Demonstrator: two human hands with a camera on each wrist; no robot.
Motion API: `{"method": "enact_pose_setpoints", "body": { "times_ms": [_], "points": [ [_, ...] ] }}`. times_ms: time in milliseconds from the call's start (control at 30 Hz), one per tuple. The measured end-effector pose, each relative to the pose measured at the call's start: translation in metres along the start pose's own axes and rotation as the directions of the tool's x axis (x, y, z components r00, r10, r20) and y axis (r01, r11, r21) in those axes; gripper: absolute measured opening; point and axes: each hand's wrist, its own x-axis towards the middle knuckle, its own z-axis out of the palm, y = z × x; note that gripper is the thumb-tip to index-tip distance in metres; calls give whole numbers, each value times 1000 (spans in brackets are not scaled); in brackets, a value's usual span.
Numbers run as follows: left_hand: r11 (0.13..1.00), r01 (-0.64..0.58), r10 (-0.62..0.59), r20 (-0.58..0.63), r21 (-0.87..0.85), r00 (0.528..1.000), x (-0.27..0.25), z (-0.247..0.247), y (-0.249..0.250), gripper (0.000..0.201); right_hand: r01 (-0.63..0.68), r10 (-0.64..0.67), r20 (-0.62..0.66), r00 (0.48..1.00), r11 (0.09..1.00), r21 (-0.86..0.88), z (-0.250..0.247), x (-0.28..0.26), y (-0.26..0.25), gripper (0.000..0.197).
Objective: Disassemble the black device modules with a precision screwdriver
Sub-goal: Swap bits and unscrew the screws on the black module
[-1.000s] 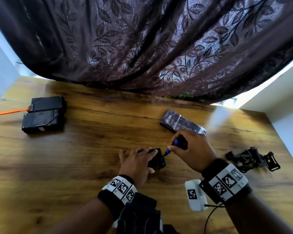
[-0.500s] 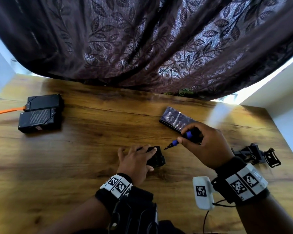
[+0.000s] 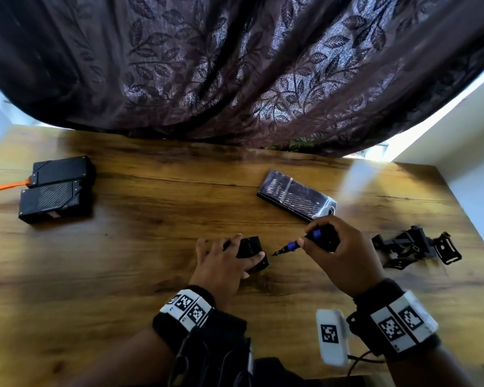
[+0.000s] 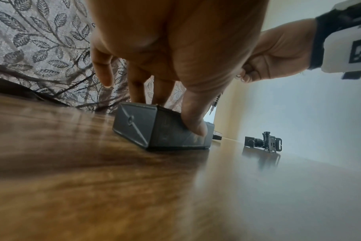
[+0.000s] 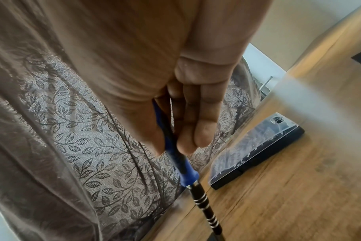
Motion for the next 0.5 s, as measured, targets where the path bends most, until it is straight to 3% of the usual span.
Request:
{"method": "enact_pose_setpoints", "body": {
  "times_ms": [167, 500],
  "points": [
    [1000, -4, 5, -41, 14, 999, 0, 4, 3, 65, 0, 0, 0, 1000, 1000, 20, 5, -2, 1, 20],
    [1000, -1, 1, -6, 18, 1000, 5, 1, 0, 61, 3, -5, 51, 999, 1000, 23, 11, -3, -1, 19]
  ]
}}
